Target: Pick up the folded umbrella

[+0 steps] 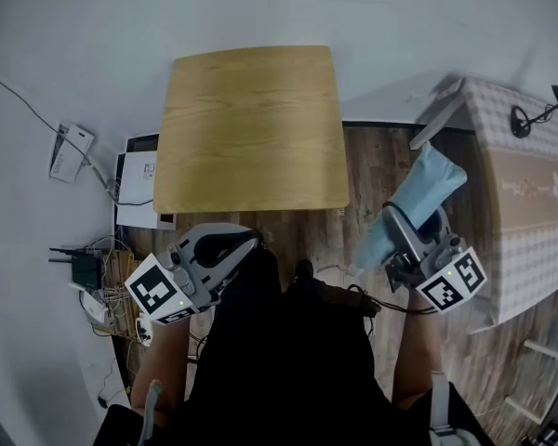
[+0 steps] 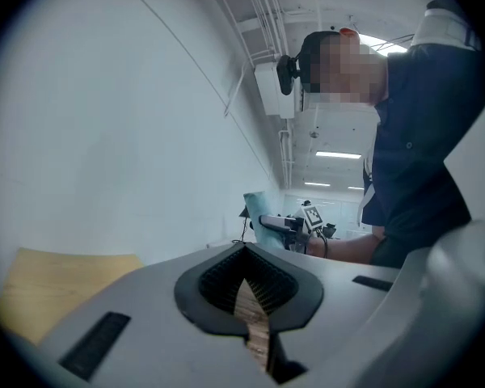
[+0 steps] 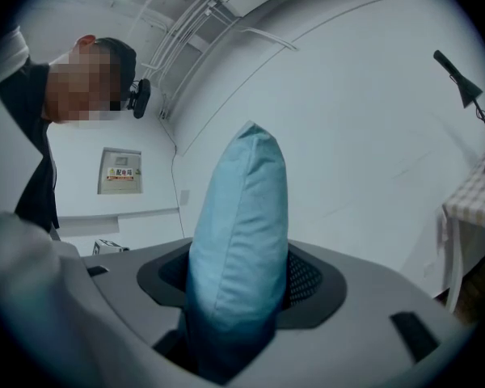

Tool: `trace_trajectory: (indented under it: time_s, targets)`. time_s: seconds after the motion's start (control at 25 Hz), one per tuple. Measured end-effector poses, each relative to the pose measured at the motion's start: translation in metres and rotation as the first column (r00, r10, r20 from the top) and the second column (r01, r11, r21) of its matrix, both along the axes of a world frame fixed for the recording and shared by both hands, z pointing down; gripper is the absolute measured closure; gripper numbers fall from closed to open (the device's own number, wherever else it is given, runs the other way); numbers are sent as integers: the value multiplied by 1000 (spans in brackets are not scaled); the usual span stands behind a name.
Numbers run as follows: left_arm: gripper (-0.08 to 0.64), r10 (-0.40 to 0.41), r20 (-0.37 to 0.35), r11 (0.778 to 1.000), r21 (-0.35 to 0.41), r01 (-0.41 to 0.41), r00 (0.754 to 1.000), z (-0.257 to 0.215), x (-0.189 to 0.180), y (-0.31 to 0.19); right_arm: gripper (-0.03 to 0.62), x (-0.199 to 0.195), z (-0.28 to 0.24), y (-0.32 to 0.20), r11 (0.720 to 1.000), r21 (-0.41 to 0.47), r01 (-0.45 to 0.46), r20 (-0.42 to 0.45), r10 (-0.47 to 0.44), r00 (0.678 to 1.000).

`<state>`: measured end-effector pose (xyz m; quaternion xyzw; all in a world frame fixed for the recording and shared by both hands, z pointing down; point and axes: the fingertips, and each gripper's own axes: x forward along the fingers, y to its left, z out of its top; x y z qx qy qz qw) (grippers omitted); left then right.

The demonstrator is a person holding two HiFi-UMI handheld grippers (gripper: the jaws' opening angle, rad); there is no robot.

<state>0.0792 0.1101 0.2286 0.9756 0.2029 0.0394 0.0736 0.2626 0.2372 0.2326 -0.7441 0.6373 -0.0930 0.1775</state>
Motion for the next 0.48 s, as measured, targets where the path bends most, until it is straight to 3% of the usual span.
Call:
trace_trajectory:
  time_s: [0.24,0.48]
  targets:
    - [549,-74,24,997,-15,75,997,8,-34,17,316,-1,21,9,998,-66,18,-54,-22,998]
    - [549,-86,26,996,-22,87,996,14,-68,18,316,-26,35,15,994,-111,17,-56,-24,998]
